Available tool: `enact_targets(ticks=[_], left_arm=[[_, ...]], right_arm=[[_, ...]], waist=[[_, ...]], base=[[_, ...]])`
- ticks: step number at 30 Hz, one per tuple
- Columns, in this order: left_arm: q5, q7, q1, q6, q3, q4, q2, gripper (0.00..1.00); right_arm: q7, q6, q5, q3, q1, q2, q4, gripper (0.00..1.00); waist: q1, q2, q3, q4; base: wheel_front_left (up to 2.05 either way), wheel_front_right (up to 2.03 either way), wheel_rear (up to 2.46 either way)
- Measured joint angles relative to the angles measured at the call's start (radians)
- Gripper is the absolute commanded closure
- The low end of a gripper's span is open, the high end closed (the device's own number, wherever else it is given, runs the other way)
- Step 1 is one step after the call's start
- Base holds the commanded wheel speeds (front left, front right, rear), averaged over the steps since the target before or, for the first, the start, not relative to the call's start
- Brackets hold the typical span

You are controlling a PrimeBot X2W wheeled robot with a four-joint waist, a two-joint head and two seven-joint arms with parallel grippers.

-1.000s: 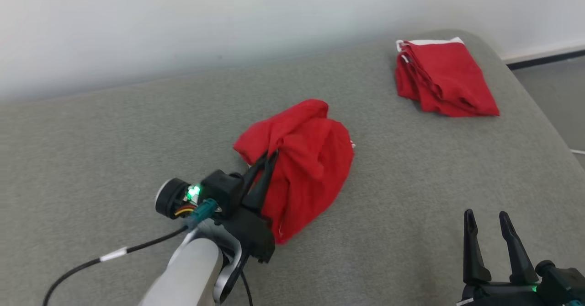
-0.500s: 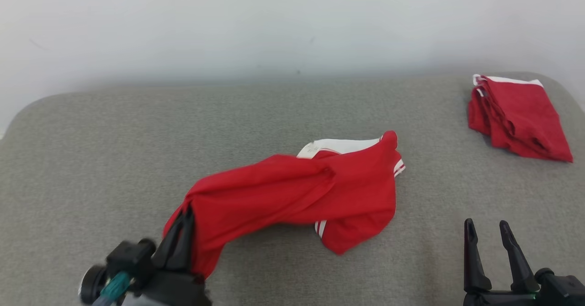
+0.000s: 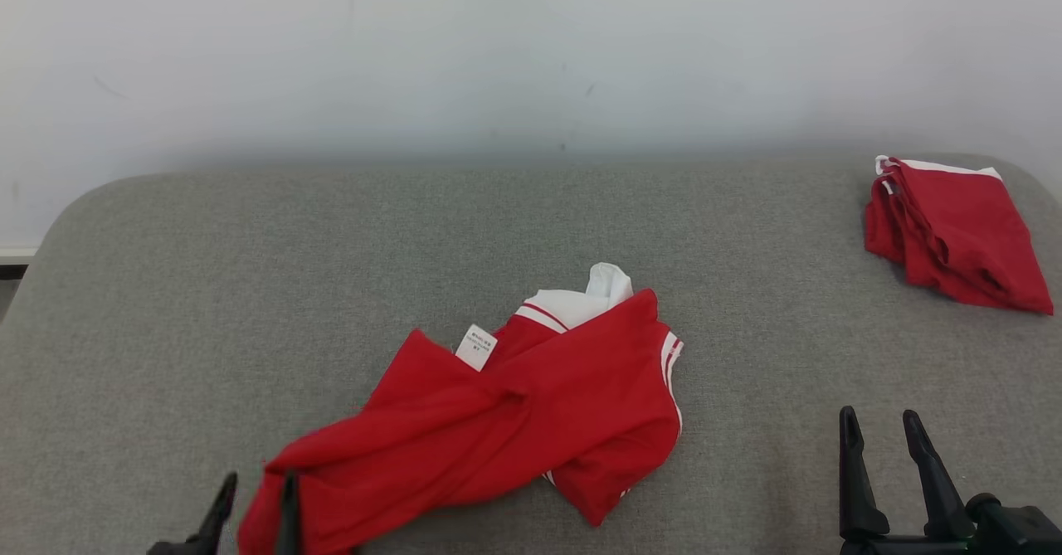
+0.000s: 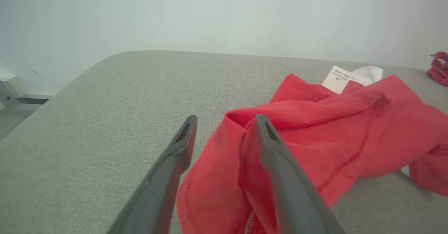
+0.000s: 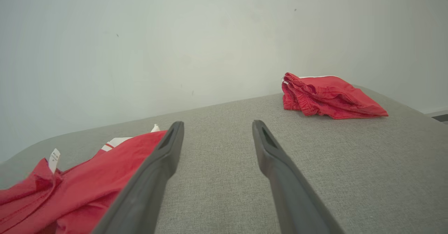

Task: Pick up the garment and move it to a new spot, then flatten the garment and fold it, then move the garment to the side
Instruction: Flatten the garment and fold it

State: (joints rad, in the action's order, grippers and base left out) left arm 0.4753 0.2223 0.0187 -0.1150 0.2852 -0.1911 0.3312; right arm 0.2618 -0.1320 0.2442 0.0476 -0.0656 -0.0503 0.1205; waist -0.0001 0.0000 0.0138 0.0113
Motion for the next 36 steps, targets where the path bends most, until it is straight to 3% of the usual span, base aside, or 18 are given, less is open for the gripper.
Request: enact_targets(ticks=[6, 12, 21, 35, 36], left_arm=[[-0.048, 0.021, -0.078, 0.001, 0.012, 0.069, 0.002, 0.0], [-0.103, -0.027, -0.19, 0.037, 0.111, 0.082, -0.035, 0.0], [-0.135, -0.085, -0.274, 0.081, 0.201, -0.032, -0.059, 0.0], [-0.13, -0.086, -0.307, 0.114, 0.227, -0.227, -0.06, 0.0], [-0.13, -0.087, -0.314, 0.115, 0.231, -0.242, -0.061, 0.31]], right_arm=[[0.0, 0.0, 0.001, 0.0, -0.002, 0.0, 0.003, 0.0], [0.0, 0.0, 0.003, -0.016, 0.005, 0.0, 0.009, 0.0], [0.0, 0.0, 0.016, -0.01, 0.02, 0.0, 0.011, 0.0], [0.0, 0.0, 0.025, -0.012, 0.047, 0.0, 0.003, 0.0], [0.0, 0.0, 0.025, -0.012, 0.047, 0.0, 0.002, 0.0]], waist=[[0.0001, 0.0, -0.002, -0.012], [0.0001, 0.0, 0.005, -0.041], [0.0001, 0.0001, 0.037, -0.119], [0.0002, 0.0001, 0.104, -0.191], [0.0002, 0.0001, 0.106, -0.193]], base=[[0.0, 0.0, 0.0], [0.0, 0.0, 0.0], [0.0, 0.0, 0.0], [0.0, 0.0, 0.0], [0.0, 0.0, 0.0]])
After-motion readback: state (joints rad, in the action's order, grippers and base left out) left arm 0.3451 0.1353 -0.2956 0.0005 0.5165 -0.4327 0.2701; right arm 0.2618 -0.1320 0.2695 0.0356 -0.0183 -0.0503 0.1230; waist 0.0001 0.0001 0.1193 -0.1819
